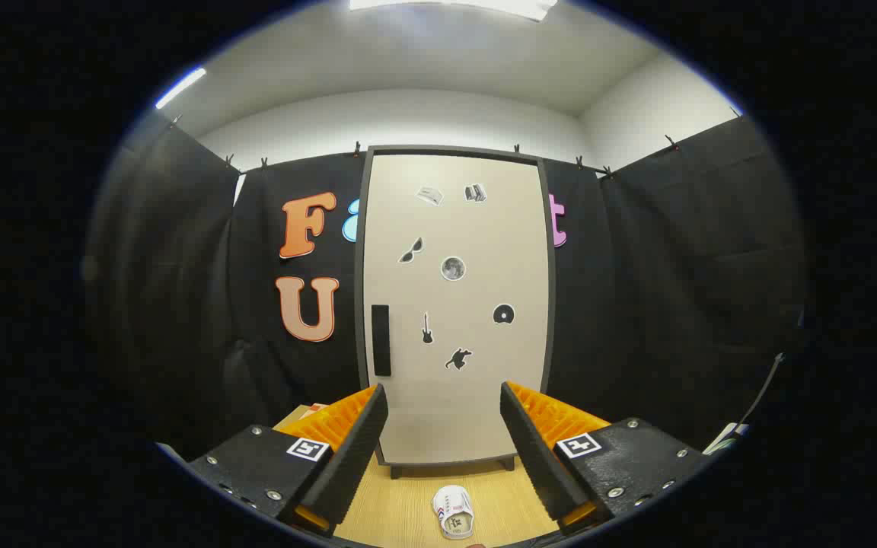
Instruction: Open the shoe cabinet door, grab the shoes and put them into the shoe cabinet, then close the shoe cabinet door.
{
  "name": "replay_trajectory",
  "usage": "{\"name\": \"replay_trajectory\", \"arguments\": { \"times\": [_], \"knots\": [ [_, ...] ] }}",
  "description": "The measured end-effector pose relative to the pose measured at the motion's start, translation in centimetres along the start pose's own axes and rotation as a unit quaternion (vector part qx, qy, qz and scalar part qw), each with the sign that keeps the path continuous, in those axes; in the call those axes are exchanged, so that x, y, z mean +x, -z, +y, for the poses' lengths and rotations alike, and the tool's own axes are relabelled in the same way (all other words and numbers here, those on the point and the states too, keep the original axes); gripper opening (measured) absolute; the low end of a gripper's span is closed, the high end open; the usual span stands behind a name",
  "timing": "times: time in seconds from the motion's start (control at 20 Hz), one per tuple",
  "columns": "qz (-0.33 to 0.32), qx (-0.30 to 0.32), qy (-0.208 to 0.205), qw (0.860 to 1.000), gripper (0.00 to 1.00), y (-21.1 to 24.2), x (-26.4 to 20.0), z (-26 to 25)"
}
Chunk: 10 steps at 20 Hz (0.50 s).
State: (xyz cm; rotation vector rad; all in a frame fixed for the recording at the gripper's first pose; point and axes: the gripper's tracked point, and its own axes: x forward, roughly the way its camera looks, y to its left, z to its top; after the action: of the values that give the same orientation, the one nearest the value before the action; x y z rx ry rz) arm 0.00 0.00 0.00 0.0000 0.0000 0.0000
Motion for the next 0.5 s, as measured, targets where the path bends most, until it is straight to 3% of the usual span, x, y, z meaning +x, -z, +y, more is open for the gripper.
{"name": "replay_trajectory", "arguments": {
  "times": [0.5],
  "knots": [
    [0.002, -0.001, -0.001, 1.000, 0.93, -0.13, 0.31, 0.45]
  ]
}}
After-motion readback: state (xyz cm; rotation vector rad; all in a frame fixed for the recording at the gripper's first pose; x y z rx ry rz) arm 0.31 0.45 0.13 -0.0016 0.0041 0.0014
